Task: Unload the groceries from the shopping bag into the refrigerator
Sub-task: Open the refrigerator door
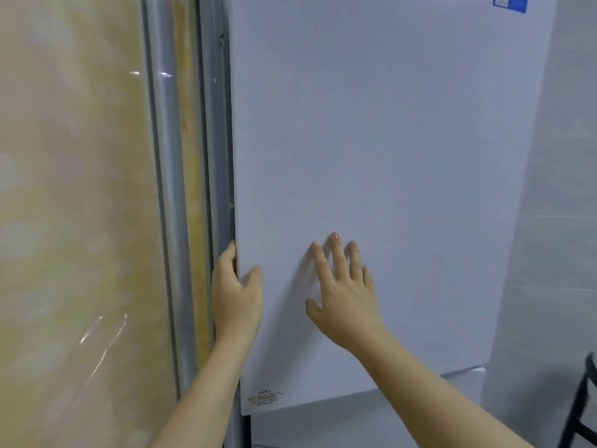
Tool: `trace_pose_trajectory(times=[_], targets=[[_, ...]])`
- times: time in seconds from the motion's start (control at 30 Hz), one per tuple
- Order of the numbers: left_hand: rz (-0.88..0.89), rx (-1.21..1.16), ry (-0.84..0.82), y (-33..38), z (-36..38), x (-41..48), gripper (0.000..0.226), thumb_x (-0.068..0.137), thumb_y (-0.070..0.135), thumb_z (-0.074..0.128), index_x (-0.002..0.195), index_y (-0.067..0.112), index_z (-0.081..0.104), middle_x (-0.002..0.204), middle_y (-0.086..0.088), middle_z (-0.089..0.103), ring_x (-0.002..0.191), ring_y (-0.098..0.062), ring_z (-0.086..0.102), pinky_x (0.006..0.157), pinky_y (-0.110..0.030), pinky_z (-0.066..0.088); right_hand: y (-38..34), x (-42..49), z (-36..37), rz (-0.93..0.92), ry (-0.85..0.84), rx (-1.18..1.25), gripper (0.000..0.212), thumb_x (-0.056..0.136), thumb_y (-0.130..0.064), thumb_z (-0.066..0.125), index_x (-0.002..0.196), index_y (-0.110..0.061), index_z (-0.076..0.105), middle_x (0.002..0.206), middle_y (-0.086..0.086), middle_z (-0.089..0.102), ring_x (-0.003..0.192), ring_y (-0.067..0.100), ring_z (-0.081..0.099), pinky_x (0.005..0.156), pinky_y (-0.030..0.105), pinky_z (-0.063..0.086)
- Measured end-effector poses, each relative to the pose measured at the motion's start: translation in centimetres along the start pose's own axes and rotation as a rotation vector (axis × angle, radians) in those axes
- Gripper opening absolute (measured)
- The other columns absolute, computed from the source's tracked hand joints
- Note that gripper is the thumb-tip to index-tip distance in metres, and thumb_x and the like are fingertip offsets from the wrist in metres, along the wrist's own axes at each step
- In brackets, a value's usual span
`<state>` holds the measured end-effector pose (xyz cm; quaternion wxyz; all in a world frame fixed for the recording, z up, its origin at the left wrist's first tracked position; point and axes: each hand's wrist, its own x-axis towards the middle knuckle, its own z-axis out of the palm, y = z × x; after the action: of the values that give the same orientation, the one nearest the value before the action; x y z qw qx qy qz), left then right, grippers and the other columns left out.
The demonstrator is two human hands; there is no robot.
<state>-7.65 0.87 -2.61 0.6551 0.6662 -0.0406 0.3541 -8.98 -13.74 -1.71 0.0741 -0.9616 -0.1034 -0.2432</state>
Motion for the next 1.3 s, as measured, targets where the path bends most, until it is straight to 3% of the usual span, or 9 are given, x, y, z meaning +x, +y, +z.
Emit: trace_pose_trajectory(times=[0.23, 0.47, 0.6, 0.77, 0.87, 0.97, 1.07, 1.17, 1.3], targets=[[0.171, -0.059, 0.005, 4.2, -1.8, -8.5, 0.025, 0.096, 0.020, 0.051, 0.109, 0.040, 0.045, 0.122, 0.011, 0.053, 0.115, -0.006, 0.051, 0.097, -0.024, 0.041, 1.2, -7.8, -4.0, -0.014, 0.043, 0.131, 0.080, 0.095, -0.040, 0.042, 0.147, -0.027, -0.017, 0.154, -0.003, -0.025, 0.145, 0.023, -0.013, 0.116, 0.038, 0.007], [0.363, -0.105, -0.066, 7.1, -1.6, -16.4, 0.027, 0.088, 0.041, 0.042, 0.114, 0.045, 0.049, 0.124, 0.008, 0.058, 0.120, -0.011, 0.053, 0.100, -0.033, 0.044, 2.1, -15.9, -8.8, 0.081, 0.073, 0.385, 0.074, 0.094, -0.043, 0.044, 0.150, -0.026, -0.001, 0.158, -0.011, -0.007, 0.144, 0.006, 0.003, 0.112, 0.021, 0.013], [0.473, -0.065, -0.102, 9.3, -0.7, -20.3, 0.027, 0.086, 0.032, 0.041, 0.108, 0.043, 0.052, 0.111, 0.026, 0.057, 0.106, 0.008, 0.055, 0.090, -0.012, 0.044, 3.4, -20.2, -11.4, 0.237, 0.183, 0.637, 0.058, 0.096, -0.037, 0.043, 0.148, -0.023, 0.020, 0.153, -0.011, 0.023, 0.140, 0.005, 0.024, 0.114, 0.022, 0.019], [0.551, -0.169, -0.186, 12.4, 1.8, -24.6, 0.025, 0.085, 0.026, 0.045, 0.105, 0.035, 0.057, 0.095, 0.019, 0.064, 0.089, 0.003, 0.063, 0.081, -0.018, 0.051, 4.8, -25.4, -15.0, 0.328, 0.473, 0.805, 0.044, 0.095, -0.046, 0.037, 0.132, -0.025, 0.045, 0.130, -0.011, 0.051, 0.102, -0.011, 0.047, 0.078, -0.005, 0.032], [0.620, -0.216, -0.306, 14.5, 3.8, -26.5, 0.023, 0.085, 0.024, 0.046, 0.104, 0.031, 0.057, 0.089, 0.016, 0.067, 0.085, 0.000, 0.064, 0.078, -0.016, 0.050, 6.0, -28.2, -17.0, 0.325, 0.651, 0.830, 0.045, 0.082, -0.061, 0.043, 0.121, -0.037, 0.045, 0.117, -0.014, 0.056, 0.105, -0.004, 0.052, 0.079, 0.003, 0.039], [0.844, -0.121, -0.262, 16.2, 6.2, -27.2, 0.021, 0.082, 0.017, 0.048, 0.098, 0.020, 0.061, 0.093, 0.011, 0.065, 0.088, -0.007, 0.058, 0.081, -0.012, 0.041, 8.2, -30.1, -18.5, 0.374, 0.763, 0.780, 0.027, 0.090, -0.028, 0.056, 0.113, -0.036, 0.046, 0.102, -0.024, 0.058, 0.095, -0.005, 0.058, 0.077, 0.016, 0.047], [0.957, -0.019, -0.219, 17.4, 9.2, -26.9, 0.023, 0.078, 0.015, 0.049, 0.092, 0.009, 0.067, 0.099, -0.008, 0.065, 0.099, -0.025, 0.056, 0.090, -0.028, 0.040, 11.2, -31.8, -19.9, 0.500, 0.834, 0.670, 0.028, 0.094, -0.011, 0.050, 0.116, -0.029, 0.048, 0.099, -0.018, 0.060, 0.088, -0.004, 0.060, 0.075, 0.013, 0.048], [0.882, 0.112, -0.290, 18.2, 11.8, -26.3, 0.031, 0.079, 0.027, 0.048, 0.105, 0.016, 0.060, 0.114, -0.010, 0.061, 0.115, -0.032, 0.051, 0.095, -0.044, 0.039, 13.5, -33.1, -21.1, 0.646, 0.861, 0.561, 0.038, 0.093, -0.008, 0.047, 0.130, -0.017, 0.046, 0.122, 0.001, 0.057, 0.113, 0.018, 0.054, 0.096, 0.034, 0.044], [0.609, 0.101, -0.734, 19.5, 14.6, -25.7, 0.038, 0.094, 0.040, 0.044, 0.122, 0.017, 0.056, 0.126, 0.002, 0.055, 0.123, -0.019, 0.046, 0.107, -0.038, 0.027, 14.4, -33.1, -21.7, 0.583, 0.903, -0.006, 0.045, 0.086, -0.010, 0.051, 0.131, -0.011, 0.048, 0.140, 0.010, 0.044, 0.130, 0.026, 0.036, 0.105, 0.042, 0.030]])
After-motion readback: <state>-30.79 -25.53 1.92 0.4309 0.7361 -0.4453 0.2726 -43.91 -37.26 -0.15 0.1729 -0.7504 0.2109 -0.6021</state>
